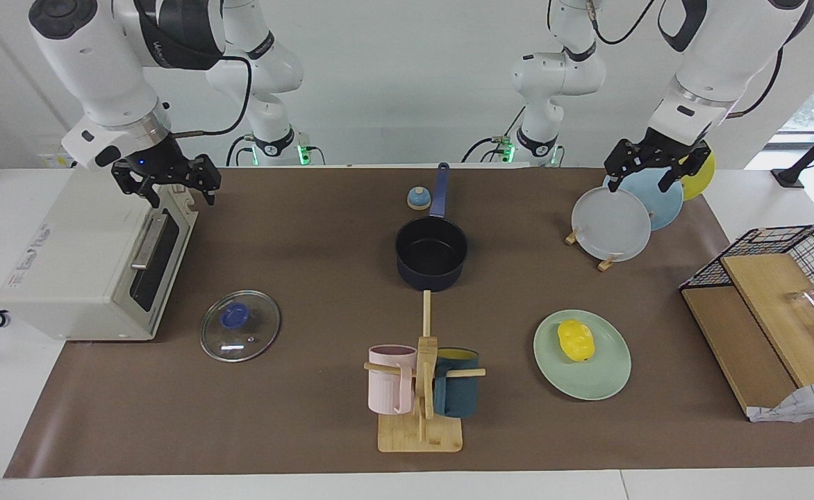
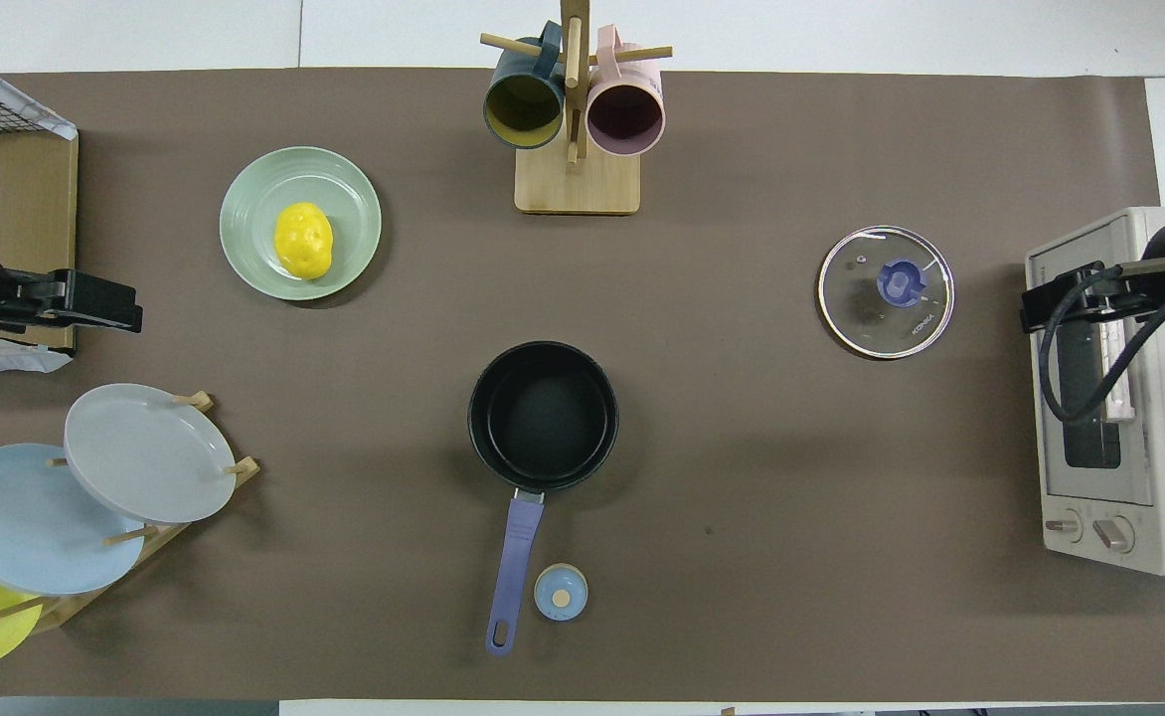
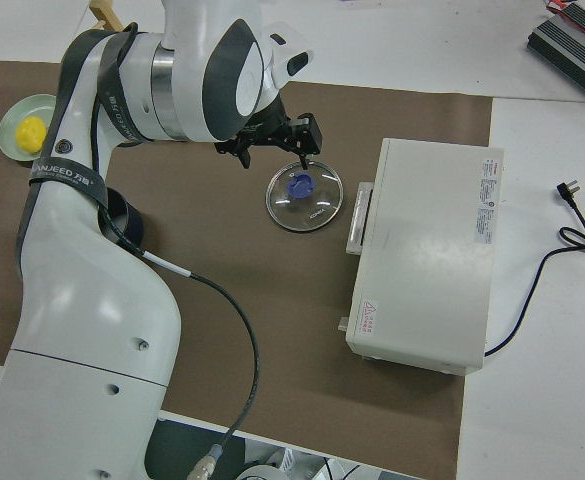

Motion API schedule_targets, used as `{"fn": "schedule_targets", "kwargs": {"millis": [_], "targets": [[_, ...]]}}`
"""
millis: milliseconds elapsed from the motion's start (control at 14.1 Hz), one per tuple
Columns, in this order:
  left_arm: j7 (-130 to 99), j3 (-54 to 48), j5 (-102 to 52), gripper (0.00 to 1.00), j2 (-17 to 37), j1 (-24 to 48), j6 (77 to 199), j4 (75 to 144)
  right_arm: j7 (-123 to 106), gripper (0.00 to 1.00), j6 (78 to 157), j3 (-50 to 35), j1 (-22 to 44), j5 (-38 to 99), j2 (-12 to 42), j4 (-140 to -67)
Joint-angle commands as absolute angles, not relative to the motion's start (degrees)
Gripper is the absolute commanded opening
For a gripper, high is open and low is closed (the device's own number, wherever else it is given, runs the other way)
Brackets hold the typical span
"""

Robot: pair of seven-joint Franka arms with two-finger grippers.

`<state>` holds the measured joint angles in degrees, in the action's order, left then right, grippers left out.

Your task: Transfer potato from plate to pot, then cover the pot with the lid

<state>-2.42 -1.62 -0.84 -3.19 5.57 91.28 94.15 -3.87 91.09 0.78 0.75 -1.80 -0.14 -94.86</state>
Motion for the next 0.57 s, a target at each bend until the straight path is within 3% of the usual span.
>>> {"fn": "schedule_targets", "kwargs": {"millis": [0,142,495], "targets": [[-3.3,-1.4,-3.2,1.00,-3.6,5.7,93.0,94.4,-4.2,1.00,95.5,0.8,1.1,-1.0,-1.8,-99.0],[-3.3,-1.3,-5.2,1.00,-1.9,5.7,94.3,93.6,-4.3,1.00,99.5,0.5,1.1,-0.9,-1.1,-99.9],[-3.8,-1.5,-6.7,1.00,9.6,5.9,95.4,87.2,-4.5,1.00,107.1,0.1,1.2,-0.9,5.7,-100.2]]}}
